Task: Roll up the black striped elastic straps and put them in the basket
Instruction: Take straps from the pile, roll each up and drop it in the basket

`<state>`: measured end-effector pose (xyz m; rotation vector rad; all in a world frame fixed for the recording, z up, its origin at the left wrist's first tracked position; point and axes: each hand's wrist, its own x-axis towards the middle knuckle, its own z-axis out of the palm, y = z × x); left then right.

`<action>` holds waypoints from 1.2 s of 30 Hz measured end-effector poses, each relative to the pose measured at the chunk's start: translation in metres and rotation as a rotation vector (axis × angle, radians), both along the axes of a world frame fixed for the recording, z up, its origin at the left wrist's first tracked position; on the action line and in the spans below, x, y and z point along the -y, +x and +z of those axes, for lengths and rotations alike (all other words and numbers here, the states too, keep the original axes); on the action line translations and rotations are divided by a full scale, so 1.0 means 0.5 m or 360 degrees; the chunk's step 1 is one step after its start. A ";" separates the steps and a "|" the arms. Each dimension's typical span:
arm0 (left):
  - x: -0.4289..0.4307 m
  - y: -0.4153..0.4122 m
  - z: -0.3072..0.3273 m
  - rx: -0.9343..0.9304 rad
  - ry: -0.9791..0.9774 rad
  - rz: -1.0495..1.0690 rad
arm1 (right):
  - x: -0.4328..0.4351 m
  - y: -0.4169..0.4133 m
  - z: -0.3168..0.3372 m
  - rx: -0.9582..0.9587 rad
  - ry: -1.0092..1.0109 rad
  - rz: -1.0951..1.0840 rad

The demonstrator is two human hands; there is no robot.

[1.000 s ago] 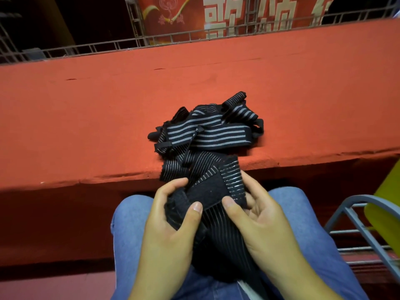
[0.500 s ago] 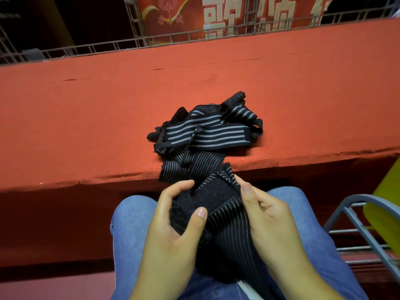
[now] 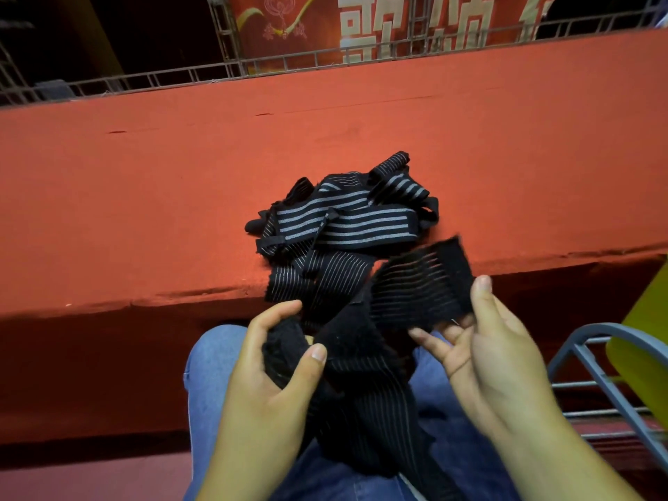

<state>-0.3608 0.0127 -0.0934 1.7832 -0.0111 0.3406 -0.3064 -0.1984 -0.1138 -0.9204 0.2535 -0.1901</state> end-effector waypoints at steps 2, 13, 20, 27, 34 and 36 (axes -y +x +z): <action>0.000 0.003 -0.002 -0.0050 -0.0024 -0.0009 | -0.004 -0.001 0.003 -0.0019 0.0112 0.0090; 0.017 0.002 0.024 0.0191 -0.0113 0.0072 | -0.065 -0.047 0.017 -0.0225 0.0416 0.0975; -0.035 0.038 0.027 0.0377 -0.0111 0.0487 | -0.064 -0.069 0.013 -0.0277 -0.0268 0.1460; -0.077 0.070 0.026 0.0469 -0.0033 0.0704 | -0.053 -0.051 0.003 -0.0257 -0.1012 0.1247; -0.068 0.098 -0.013 0.0113 -0.0291 0.0520 | -0.015 -0.026 0.040 0.0384 -0.1012 0.0120; -0.056 0.094 -0.013 0.0060 -0.0370 0.0537 | -0.006 -0.032 0.051 0.0489 -0.1205 0.0050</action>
